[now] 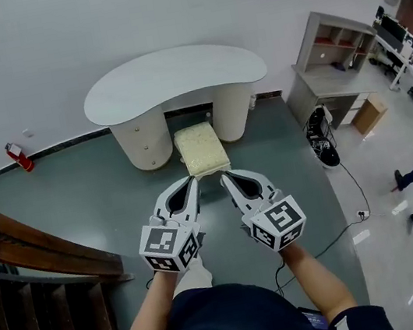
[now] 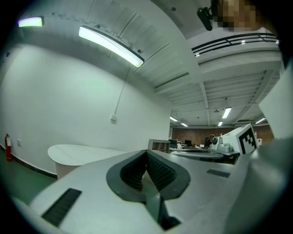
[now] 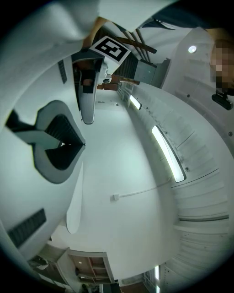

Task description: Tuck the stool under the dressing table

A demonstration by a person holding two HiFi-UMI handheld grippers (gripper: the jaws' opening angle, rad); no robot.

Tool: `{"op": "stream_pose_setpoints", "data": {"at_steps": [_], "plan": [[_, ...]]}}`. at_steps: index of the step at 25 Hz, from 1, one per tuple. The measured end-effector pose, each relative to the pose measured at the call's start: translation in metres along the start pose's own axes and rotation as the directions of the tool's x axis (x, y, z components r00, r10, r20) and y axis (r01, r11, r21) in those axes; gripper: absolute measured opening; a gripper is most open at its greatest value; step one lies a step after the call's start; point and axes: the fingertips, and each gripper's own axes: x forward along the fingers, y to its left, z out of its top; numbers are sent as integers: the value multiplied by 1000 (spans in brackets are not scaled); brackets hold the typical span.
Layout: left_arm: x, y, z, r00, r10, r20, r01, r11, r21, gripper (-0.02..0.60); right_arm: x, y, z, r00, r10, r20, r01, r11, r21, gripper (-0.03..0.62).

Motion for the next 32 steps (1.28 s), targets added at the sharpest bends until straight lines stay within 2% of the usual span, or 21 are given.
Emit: {"op": "stream_pose_setpoints", "data": {"at_steps": [6,21,32], "plan": [[21,41,10,1000,19,-4,-19,1000,-17,8,42,-12,10,1000,7,-4,-7,1000,-2,12],[90,131,54,998,-54,9,54,998,13,8,154,-59,29,998,-61,-34,62,998,3,12],[128,187,52,993,-116,-25,116,993,-5,8,219,-86,25,990,-129,-62,131,991,27,12]]}}
